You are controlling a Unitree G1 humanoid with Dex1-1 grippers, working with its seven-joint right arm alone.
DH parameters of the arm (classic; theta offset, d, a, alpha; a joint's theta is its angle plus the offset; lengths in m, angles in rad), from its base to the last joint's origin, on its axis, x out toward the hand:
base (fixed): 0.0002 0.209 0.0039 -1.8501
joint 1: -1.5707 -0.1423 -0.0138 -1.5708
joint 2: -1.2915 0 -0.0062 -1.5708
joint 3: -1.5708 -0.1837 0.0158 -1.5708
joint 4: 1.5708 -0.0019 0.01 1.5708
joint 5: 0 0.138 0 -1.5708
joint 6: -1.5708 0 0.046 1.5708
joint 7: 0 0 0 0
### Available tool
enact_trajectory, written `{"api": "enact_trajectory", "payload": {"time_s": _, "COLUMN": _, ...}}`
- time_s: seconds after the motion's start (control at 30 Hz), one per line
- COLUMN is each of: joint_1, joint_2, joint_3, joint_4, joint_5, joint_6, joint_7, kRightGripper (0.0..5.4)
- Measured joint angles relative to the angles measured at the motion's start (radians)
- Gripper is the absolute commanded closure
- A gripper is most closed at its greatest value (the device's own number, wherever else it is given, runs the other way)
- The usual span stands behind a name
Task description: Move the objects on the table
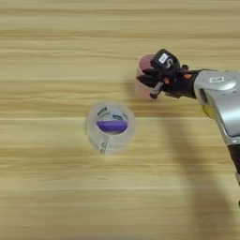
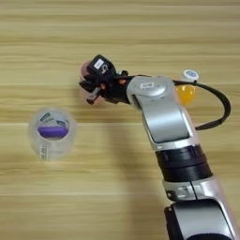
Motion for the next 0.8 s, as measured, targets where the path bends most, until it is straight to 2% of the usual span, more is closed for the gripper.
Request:
{"api": "enact_trajectory", "payload": {"time_s": 0.27, "joint_1": 0.1, "joint_2": -0.049, "joint_3": -0.063, "joint_4": -0.087, "joint_5": 0.054, "joint_6": 0.089, "joint_7": -0.006, "kRightGripper": 4.92}}
{"api": "enact_trajectory", "payload": {"time_s": 0.47, "joint_1": 0.156, "joint_2": -0.092, "joint_3": -0.067, "joint_4": -0.09, "joint_5": 0.059, "joint_6": 0.09, "joint_7": -0.006, "kRightGripper": 4.92}}
{"api": "enact_trajectory", "payload": {"time_s": 0.8, "joint_1": 0.175, "joint_2": -0.115, "joint_3": -0.061, "joint_4": -0.079, "joint_5": 0.059, "joint_6": 0.071, "joint_7": -0.008, "kRightGripper": 4.92}}
